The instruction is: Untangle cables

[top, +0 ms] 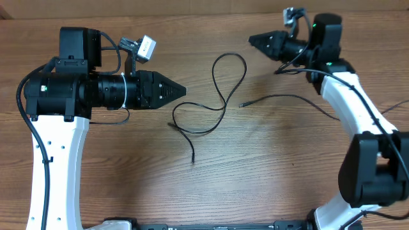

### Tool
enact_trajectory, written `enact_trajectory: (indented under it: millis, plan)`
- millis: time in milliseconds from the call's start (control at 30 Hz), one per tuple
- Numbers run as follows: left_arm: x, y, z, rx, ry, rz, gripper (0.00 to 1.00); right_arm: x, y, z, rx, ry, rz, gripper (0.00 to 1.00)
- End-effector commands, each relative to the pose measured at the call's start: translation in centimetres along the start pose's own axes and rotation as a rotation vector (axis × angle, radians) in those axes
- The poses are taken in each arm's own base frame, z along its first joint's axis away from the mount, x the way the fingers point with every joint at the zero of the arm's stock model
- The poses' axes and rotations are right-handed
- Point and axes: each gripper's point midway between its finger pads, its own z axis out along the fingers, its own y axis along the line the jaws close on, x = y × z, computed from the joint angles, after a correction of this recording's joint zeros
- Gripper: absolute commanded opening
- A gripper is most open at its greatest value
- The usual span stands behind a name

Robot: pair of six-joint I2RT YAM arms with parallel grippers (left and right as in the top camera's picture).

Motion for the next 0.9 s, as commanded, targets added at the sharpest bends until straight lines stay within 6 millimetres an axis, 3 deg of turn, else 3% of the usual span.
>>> enact_trajectory:
  millis: [0, 67, 100, 133, 267, 333, 467, 533, 633, 867]
  plan:
    - [-0.6, 1.1, -0.2, -0.083, -0.023, 0.036, 0.29, -2.6, 4.3, -2.7, 0.031, -0.062, -0.234, 0.04]
    - [-0.6, 1.2, -0.2, -0.087, -0.024, 0.036, 0.29, -2.3, 3.7, -3.3, 0.108, -0.049, -0.248, 0.64]
    - [-0.6, 1.2, -0.2, -0.087, -0.025, 0.037, 0.29, -1.9, 3.0, -3.3, 0.148, -0.036, -0.238, 0.84]
    - [-0.6, 1.1, -0.2, -0.085, -0.025, 0.040, 0.29, -1.1, 2.0, -3.3, 0.200, -0.014, -0.218, 0.88]
    - [-0.7, 1.1, -0.2, -0.084, -0.028, 0.040, 0.29, 2.1, -2.4, -3.4, 0.454, 0.081, -0.170, 0.95]
    - [-0.7, 1.1, -0.2, -0.084, -0.027, 0.038, 0.28, 4.3, -3.3, -3.0, 0.526, 0.153, -0.169, 0.94]
    - [-0.7, 1.1, -0.2, -0.084, -0.026, 0.038, 0.28, 8.4, -1.9, -1.2, 0.530, 0.275, -0.171, 0.94]
    - [-0.6, 1.1, -0.2, -0.084, -0.025, 0.036, 0.28, 9.9, -0.7, 0.0, 0.512, 0.314, -0.187, 0.99]
    - [-0.3, 1.2, -0.2, -0.086, -0.014, 0.019, 0.28, 11.3, 0.1, 1.2, 0.547, 0.317, -0.152, 1.00]
    - [0.3, 1.3, -0.2, -0.092, 0.004, -0.003, 0.28, 14.9, -1.0, 2.8, 0.619, 0.395, -0.083, 1.00]
